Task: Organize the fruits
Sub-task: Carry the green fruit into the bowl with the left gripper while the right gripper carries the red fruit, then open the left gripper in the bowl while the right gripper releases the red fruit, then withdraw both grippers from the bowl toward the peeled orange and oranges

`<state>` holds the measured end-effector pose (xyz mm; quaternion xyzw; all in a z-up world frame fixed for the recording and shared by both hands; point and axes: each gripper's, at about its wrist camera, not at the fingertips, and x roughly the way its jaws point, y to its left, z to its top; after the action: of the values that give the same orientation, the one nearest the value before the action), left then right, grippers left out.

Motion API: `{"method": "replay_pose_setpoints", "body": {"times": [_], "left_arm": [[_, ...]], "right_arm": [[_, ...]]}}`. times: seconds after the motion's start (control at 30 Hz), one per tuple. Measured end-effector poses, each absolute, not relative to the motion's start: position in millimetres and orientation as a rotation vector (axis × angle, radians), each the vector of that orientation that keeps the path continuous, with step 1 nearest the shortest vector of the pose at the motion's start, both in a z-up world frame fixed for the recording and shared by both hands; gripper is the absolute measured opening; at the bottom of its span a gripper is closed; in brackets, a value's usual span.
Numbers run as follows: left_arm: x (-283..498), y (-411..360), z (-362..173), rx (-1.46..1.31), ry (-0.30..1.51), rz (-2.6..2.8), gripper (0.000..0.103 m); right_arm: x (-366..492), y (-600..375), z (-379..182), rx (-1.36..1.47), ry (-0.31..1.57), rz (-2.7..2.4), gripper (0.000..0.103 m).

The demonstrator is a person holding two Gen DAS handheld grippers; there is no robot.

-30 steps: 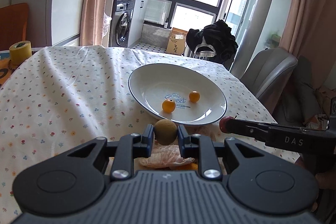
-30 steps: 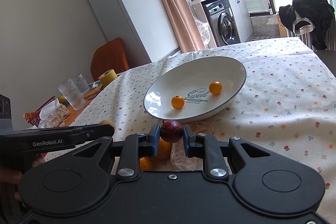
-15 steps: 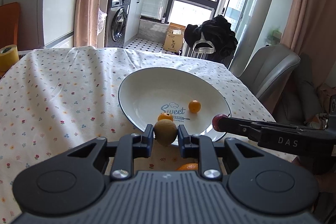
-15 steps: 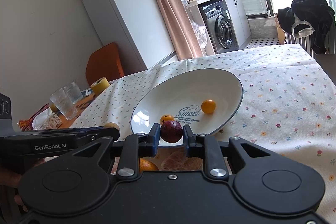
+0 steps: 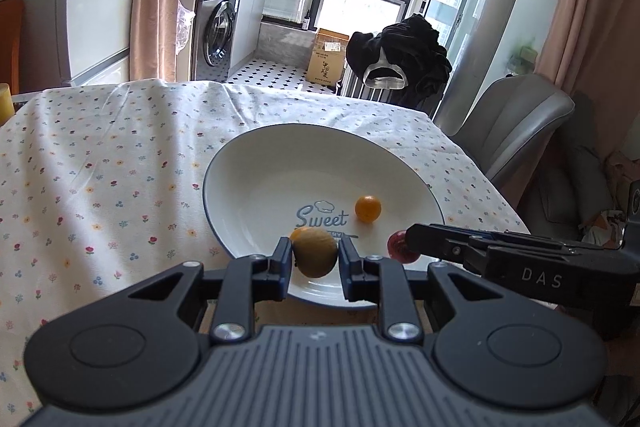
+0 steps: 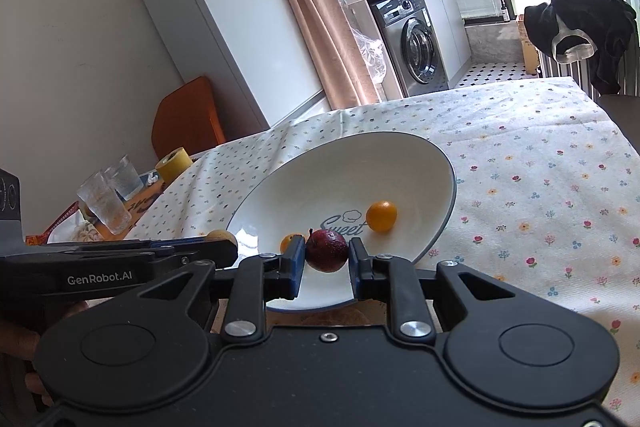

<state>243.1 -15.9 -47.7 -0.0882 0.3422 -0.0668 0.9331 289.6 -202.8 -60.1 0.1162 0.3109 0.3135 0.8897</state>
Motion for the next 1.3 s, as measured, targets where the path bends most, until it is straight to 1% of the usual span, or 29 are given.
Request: {"method": "replay_pose_setpoints", "body": {"times": [0.03,0.1,0.2,0.3,0.33,0.37,0.47,0.53,0.6,0.67,0.77,0.87,1.0,1.07,1.3], "left_arm": [[244,-16,-48,-0.182,0.698,-0.136,0.024],[244,-15,-49,-0.193,0.695,-0.129,0.026],[241,-12,-49,-0.209,0.694,-0.116,0.026],[236,-9,-48,-0.217,0.693,-0.105,0.027],[234,-7,-48,-0.219,0.693,-0.099,0.027],[232,-6,-47,-0.221,0.693,-0.091,0.028],[224,-3,-45,-0.222,0.685,-0.072,0.038],[218,0,-45,-0.224,0.682,-0.065,0.041],[213,3,-44,-0.227,0.681,-0.053,0.047],[206,6,-43,-0.228,0.667,-0.042,0.05],[196,12,-42,-0.232,0.657,-0.026,0.052],[188,18,-43,-0.245,0.654,-0.011,0.053],[173,25,-45,-0.26,0.649,0.002,0.054],[166,27,-46,-0.264,0.647,0.004,0.054],[148,27,-48,-0.263,0.643,-0.012,0.055]], "right_arm": [[291,-203,-60,0.241,0.649,0.649,0.022],[291,-204,-61,0.245,0.649,0.639,0.029],[291,-206,-61,0.255,0.649,0.637,0.031],[288,-206,-60,0.246,0.645,0.638,0.038],[286,-205,-60,0.243,0.645,0.64,0.043],[284,-205,-59,0.24,0.644,0.643,0.047],[279,-204,-58,0.235,0.638,0.644,0.053],[275,-204,-57,0.24,0.636,0.641,0.056],[271,-203,-56,0.234,0.629,0.627,0.062],[266,-201,-55,0.22,0.62,0.612,0.076],[258,-201,-53,0.233,0.621,0.603,0.089],[251,-199,-50,0.244,0.62,0.573,0.093],[239,-196,-48,0.24,0.63,0.546,0.094],[229,-192,-47,0.211,0.612,0.523,0.097],[206,-189,-46,0.189,0.572,0.548,0.098]]}}
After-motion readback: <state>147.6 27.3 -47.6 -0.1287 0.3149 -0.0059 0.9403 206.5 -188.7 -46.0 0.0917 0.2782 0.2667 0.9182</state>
